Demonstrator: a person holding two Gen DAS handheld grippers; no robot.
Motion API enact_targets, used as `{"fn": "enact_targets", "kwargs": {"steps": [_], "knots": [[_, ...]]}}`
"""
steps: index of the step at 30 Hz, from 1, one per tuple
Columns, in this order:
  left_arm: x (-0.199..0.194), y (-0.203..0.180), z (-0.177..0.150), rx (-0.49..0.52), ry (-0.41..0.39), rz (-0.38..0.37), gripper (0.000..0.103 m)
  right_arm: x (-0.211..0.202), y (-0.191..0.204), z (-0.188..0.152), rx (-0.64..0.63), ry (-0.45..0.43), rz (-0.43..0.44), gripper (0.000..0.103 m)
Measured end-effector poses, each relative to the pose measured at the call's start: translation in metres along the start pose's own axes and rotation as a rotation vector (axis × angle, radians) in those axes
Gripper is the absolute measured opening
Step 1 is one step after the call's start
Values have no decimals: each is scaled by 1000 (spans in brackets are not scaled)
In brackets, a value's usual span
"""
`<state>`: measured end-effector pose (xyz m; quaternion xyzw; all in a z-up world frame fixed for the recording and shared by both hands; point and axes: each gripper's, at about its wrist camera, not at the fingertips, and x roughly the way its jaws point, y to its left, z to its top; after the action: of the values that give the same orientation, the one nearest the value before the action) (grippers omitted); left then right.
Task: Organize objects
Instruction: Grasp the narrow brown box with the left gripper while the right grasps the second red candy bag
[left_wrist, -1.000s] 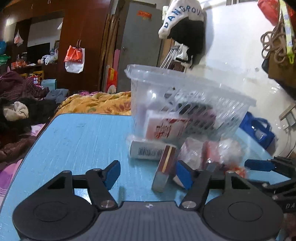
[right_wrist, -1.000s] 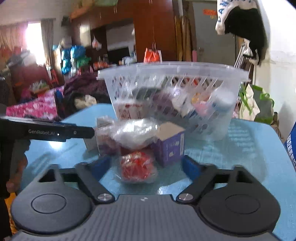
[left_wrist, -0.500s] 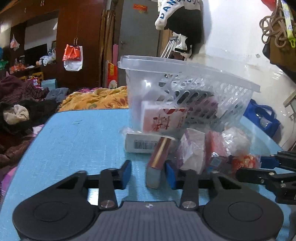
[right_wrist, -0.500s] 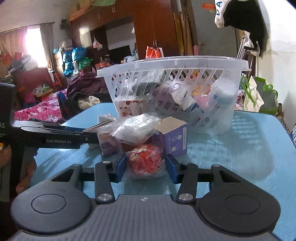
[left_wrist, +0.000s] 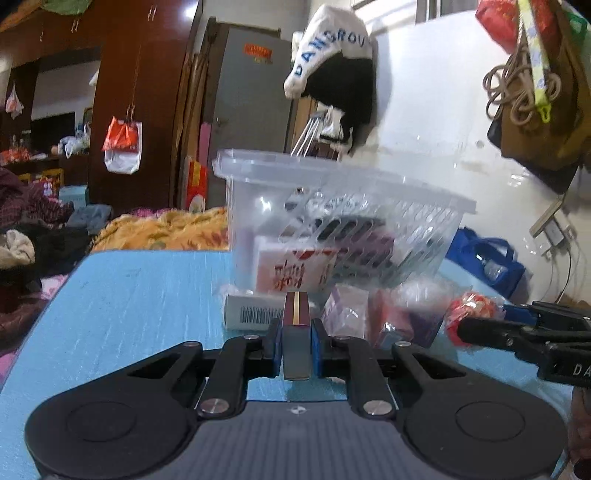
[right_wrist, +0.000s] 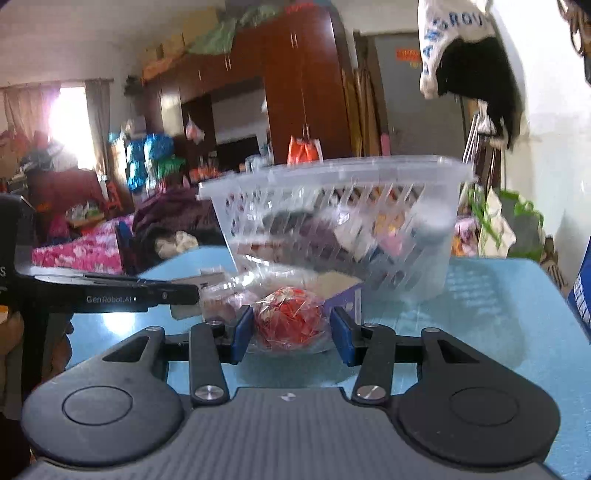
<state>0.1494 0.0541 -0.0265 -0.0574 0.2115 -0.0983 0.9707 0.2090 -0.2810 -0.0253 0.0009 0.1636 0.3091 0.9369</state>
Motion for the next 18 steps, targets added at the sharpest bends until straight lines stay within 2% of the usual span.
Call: {"fn": "enact_targets", "kwargs": {"steps": [7,18], "knots": [[-10,7,1,-26,-68,-15,19,-8,-9,1,45,-95,-28,49],[-13,5,-1,0,-73,-25,19,-5,-8,2,48,-80,-31,50]]}}
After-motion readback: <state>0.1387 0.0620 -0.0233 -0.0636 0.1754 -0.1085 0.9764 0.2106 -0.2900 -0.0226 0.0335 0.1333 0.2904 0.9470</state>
